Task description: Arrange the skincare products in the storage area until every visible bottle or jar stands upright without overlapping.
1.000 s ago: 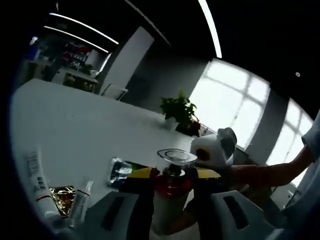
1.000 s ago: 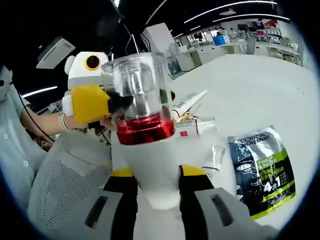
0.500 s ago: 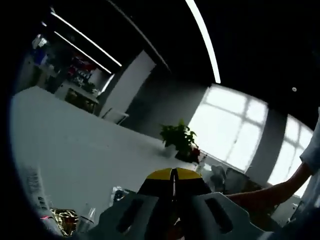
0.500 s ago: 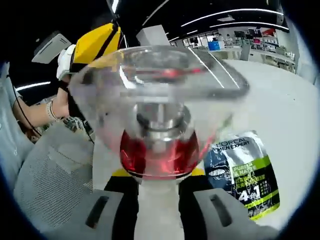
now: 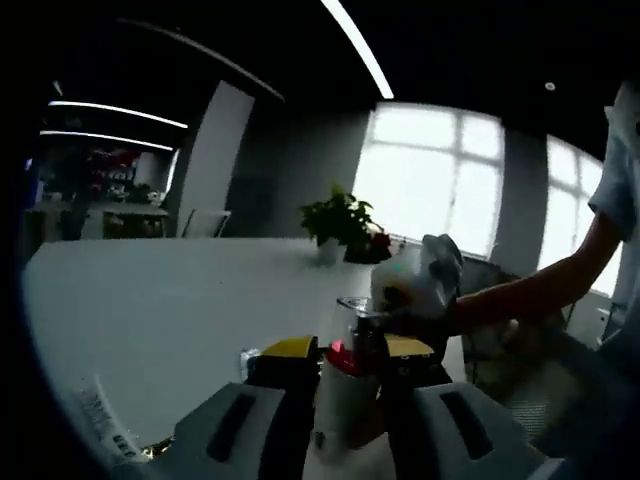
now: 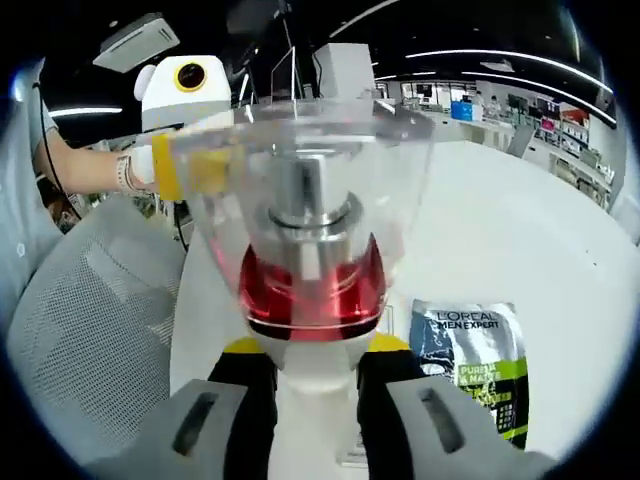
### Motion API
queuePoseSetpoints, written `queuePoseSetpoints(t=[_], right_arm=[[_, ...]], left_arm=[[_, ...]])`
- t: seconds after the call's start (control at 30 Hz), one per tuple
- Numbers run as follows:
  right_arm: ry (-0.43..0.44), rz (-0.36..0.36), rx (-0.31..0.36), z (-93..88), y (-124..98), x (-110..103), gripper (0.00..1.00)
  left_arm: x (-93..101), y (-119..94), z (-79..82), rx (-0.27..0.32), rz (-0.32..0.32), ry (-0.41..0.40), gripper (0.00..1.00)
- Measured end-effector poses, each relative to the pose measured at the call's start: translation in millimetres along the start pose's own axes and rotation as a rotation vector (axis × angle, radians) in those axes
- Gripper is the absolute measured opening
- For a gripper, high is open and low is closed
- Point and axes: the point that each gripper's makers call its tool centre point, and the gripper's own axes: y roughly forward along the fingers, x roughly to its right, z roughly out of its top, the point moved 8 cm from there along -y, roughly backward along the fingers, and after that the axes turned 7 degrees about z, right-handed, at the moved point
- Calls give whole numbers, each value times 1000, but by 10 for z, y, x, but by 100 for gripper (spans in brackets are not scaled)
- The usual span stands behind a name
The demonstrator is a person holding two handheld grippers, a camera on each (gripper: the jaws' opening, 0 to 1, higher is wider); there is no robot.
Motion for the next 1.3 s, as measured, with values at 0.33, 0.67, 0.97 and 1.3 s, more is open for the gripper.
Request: queuePoseSetpoints(t=[0.33,0.67,0.97,1.3], right_arm=[[-115,64,-70,11,-21,18,30],[-181,71,-105,-25,-140,137,30],[-203,82,-159,-29,-196,198,30],[-181,71,-137,-54,-206,203,30]], left_arm=[[35,241,-27,-39,-64,76,33],[101,377,-14,-29,-46,152,28],[99,459,-9,-37,-12,152,28],[127,443,-17,-44,36,154,28]])
